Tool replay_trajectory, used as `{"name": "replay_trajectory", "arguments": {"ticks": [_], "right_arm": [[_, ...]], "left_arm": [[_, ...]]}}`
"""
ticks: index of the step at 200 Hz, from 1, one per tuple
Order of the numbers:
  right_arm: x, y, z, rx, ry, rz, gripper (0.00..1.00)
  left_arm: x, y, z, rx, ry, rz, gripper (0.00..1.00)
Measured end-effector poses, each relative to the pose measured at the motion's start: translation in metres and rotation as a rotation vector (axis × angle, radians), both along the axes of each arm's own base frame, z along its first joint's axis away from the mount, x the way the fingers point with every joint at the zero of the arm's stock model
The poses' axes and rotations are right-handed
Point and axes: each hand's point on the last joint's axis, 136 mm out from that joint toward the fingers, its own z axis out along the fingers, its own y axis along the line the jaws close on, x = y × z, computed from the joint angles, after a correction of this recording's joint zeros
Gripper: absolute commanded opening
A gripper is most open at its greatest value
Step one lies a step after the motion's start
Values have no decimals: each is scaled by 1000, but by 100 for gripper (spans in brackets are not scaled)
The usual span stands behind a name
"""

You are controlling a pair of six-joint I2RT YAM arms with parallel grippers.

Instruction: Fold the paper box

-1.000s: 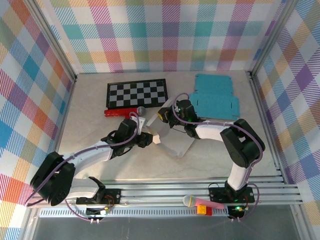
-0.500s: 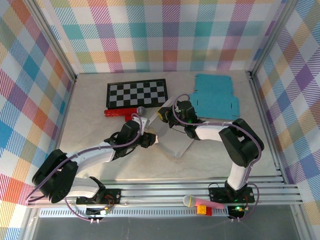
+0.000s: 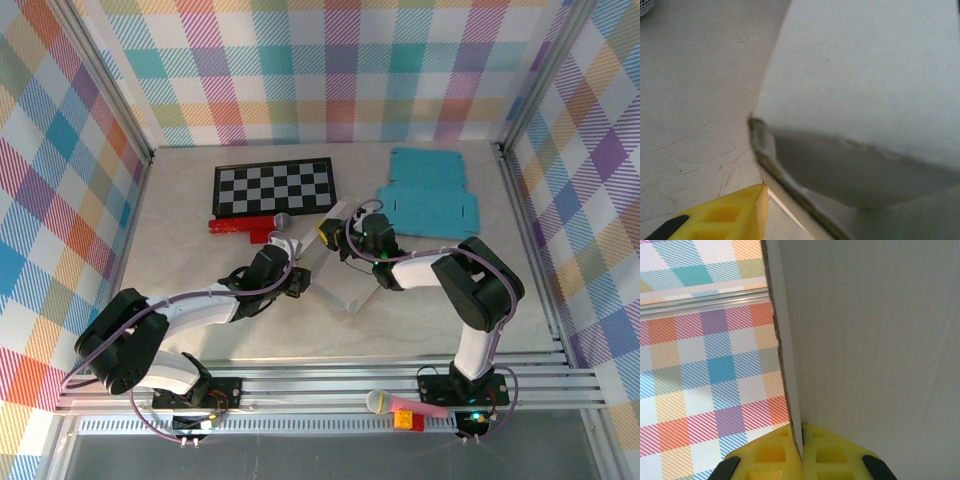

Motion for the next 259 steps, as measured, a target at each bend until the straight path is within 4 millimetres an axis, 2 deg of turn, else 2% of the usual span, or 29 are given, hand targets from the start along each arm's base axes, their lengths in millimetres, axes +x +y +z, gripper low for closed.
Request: {"name": "replay_trajectory", "arguments": {"ticks": [24, 74, 193, 259], "right_arm": [[-1, 0, -1, 16, -40, -11, 0], [1, -2, -1, 36, -93, -51, 0], [11, -7, 1, 45, -85, -120, 0], [16, -9, 0, 38, -74, -160, 0]], "left_arm": [[-1, 0, -6, 24, 3, 14, 35], [8, 2, -6, 45, -11, 95, 30], [27, 3, -5, 80, -12, 235, 18], [34, 6, -5, 110, -3, 336, 5]]}}
